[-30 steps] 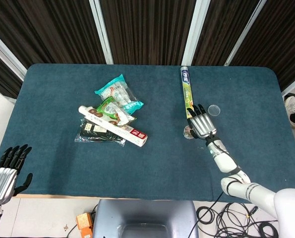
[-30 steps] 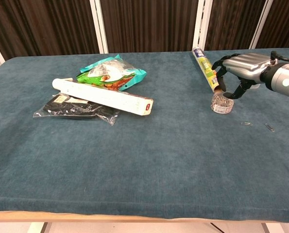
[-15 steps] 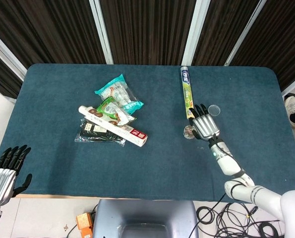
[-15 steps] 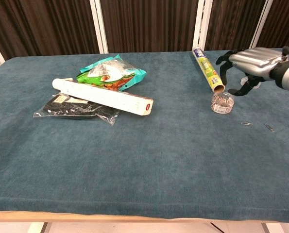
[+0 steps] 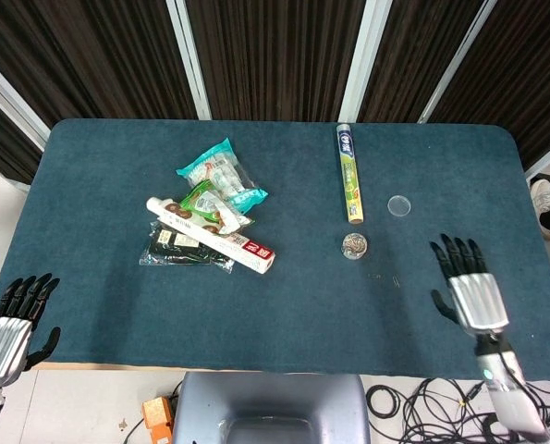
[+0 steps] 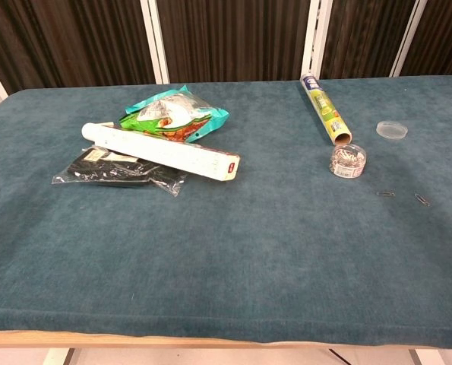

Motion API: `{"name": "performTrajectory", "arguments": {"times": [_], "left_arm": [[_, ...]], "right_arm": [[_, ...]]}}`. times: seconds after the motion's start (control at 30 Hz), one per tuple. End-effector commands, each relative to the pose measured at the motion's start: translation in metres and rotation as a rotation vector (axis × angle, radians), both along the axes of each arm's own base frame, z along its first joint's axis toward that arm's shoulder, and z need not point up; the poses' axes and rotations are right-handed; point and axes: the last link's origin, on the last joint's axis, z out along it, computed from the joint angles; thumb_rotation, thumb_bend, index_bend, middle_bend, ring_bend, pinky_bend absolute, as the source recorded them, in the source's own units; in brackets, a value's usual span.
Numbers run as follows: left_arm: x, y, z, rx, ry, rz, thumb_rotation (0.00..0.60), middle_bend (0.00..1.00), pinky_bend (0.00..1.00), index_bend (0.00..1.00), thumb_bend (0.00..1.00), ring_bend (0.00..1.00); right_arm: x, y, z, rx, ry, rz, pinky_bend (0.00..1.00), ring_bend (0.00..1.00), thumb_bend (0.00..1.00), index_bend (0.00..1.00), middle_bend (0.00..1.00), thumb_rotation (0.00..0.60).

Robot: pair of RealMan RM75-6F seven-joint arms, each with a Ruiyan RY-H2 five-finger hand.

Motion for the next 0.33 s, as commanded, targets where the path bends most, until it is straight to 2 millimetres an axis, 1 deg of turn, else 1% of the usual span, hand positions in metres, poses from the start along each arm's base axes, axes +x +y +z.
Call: {"name": "performTrajectory", "arguments": {"times": [0.03,0.1,0.33], "left_arm": [[0.0002,-0.0006,-0.0011,0.001,0.004,-0.001,0.600,0.04,0.06,0.00,0.44,0.00],[0.0004,-0.0010,-0.0018,0.001,0.008,-0.002,0.600,0.04,0.06,0.00,0.43,0.00],[0.0003,-0.0031,-0.0036,0.006,0.020,0.000,0.600,0.04,0.06,0.00,0.43,0.00]], "right_arm": [[-0.0221,0.0494,0.0196,-0.081,-0.051,-0.064,0.00,0.00,0.31,0.00,0.00,0.600],[-0.0275,0.0502,0.0187,-0.066,-0.016,-0.069,0.00,0.00,0.31,0.00,0.00,0.600],[-0.0264,0.0486,0.0188,-0.053,-0.033,-0.061,0.00,0.00,0.31,0.00,0.00,0.600]]}}
